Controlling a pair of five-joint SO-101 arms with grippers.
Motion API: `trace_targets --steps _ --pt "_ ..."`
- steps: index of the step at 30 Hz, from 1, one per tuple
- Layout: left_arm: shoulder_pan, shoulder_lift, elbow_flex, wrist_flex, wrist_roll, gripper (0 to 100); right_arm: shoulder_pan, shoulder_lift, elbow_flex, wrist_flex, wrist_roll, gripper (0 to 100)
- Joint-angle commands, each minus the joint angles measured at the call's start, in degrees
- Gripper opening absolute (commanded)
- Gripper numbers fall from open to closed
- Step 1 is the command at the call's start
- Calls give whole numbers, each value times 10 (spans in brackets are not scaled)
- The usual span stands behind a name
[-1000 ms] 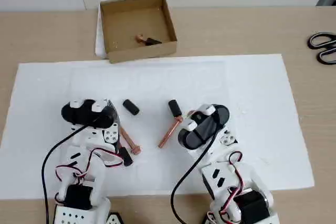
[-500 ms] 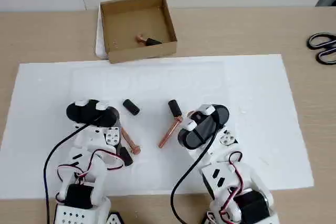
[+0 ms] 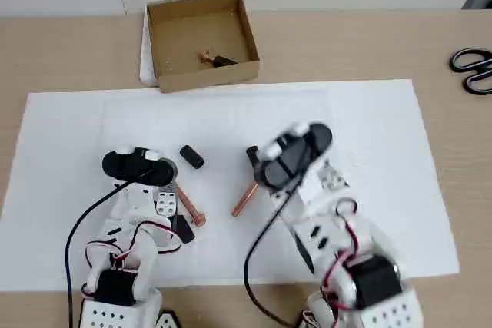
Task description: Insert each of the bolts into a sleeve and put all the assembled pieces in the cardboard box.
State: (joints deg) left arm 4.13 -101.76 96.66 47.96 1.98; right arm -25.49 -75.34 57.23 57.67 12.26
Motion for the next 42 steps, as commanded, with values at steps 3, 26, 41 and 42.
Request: trace_targets --steps 3,26,41,42 --pt "-2 -3 -3 4 2 6 5 190 -138 -3 0 3" --pt "-4 -3 -4 8 -2 6 7 815 -760 -10 -77 3" --pt "-70 -3 -4 5 1 6 20 1167 -1144 -118 -77 3" --pt "-70 -3 -4 5 1 6 22 1187 -1167 -128 -77 3"
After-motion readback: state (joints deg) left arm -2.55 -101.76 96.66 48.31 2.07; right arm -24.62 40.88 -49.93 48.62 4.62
